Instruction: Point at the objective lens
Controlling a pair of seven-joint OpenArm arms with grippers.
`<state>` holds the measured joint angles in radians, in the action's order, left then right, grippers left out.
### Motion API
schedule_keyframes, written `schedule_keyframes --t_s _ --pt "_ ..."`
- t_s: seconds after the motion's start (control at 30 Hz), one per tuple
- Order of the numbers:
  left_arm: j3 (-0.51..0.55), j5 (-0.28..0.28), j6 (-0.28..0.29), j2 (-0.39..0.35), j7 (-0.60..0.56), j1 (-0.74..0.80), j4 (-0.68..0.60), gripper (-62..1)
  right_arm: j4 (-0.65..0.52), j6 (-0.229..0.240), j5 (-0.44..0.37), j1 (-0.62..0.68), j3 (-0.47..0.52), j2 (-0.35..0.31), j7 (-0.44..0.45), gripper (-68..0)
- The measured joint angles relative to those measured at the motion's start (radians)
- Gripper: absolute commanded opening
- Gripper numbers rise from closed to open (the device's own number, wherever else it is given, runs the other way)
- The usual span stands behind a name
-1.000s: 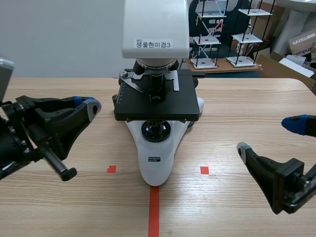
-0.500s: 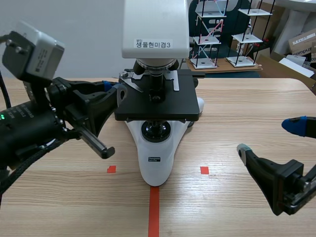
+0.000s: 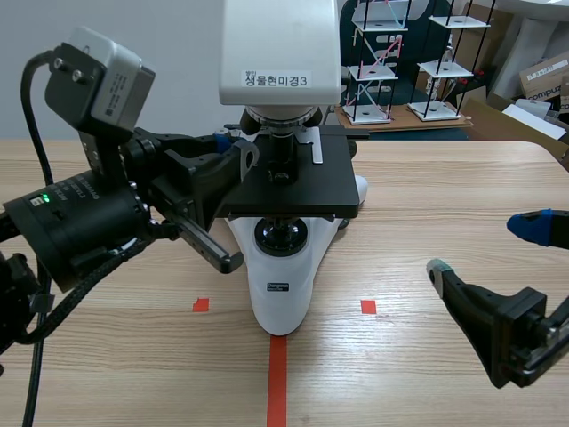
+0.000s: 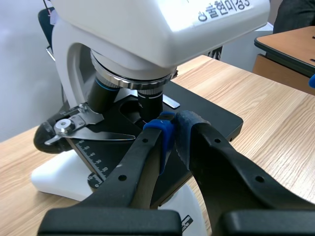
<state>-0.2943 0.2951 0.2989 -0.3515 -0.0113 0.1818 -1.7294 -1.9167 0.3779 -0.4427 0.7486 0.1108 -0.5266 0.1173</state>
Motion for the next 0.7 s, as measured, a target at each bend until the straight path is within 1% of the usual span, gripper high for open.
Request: schedule_keyframes --t_s 0.13,0.3,0.7 --pt "-0.008 -0.009 0.000 0.006 0.001 -0.017 0.035 -58.4 0.000 0.000 0.000 0.000 0.000 0.000 0.000 -8.0" --pt "-0.008 -0.007 0.000 0.022 0.000 -0.040 0.080 -58.4 0.000 0.000 0.000 0.000 0.000 0.000 0.000 -8.0" --pt "-0.008 -0.007 0.000 0.033 0.000 -0.044 0.082 -58.4 0.000 0.000 0.000 0.000 0.000 0.000 0.000 -8.0"
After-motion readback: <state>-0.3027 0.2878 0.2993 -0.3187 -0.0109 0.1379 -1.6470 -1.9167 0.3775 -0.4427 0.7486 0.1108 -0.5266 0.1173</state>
